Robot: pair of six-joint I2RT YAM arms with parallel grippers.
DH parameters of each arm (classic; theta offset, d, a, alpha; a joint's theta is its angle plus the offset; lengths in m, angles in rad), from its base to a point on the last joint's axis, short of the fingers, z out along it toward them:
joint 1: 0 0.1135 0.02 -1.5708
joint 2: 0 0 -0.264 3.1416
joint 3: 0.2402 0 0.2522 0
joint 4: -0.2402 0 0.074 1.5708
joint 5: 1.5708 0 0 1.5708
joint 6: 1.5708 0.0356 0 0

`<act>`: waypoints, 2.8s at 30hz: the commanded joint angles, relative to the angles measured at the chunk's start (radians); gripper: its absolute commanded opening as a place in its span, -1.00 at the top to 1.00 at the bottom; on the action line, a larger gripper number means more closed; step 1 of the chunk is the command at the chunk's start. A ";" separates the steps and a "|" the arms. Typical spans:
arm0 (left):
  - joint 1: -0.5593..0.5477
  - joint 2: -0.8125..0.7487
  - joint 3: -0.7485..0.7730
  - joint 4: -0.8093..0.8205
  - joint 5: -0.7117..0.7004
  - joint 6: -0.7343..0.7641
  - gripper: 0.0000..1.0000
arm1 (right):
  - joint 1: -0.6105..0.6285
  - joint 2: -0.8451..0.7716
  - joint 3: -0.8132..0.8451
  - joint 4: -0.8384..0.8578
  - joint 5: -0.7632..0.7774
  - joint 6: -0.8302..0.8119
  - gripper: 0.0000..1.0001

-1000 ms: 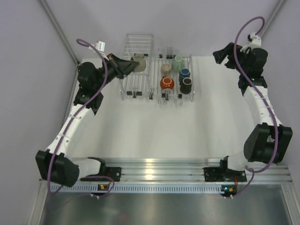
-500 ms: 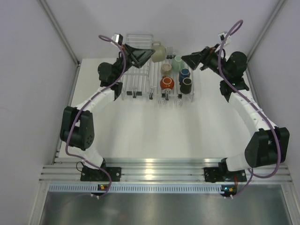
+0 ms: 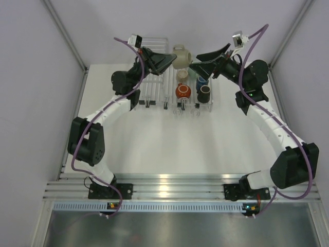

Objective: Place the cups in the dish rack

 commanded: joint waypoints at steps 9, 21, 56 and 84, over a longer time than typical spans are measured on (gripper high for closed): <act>-0.022 -0.019 0.007 0.231 -0.037 0.007 1.00 | 0.048 -0.090 0.068 0.036 -0.010 -0.021 -0.99; -0.068 -0.020 0.013 0.231 -0.056 0.035 1.00 | 0.090 -0.044 0.097 -0.001 -0.003 -0.063 -0.99; -0.027 -0.049 -0.056 0.162 0.013 0.111 -0.71 | 0.009 0.088 0.333 -0.456 0.168 -0.349 1.00; 0.025 -0.365 -0.035 -0.982 -0.083 0.931 -0.79 | 0.119 0.814 1.149 -1.273 0.590 -0.724 1.00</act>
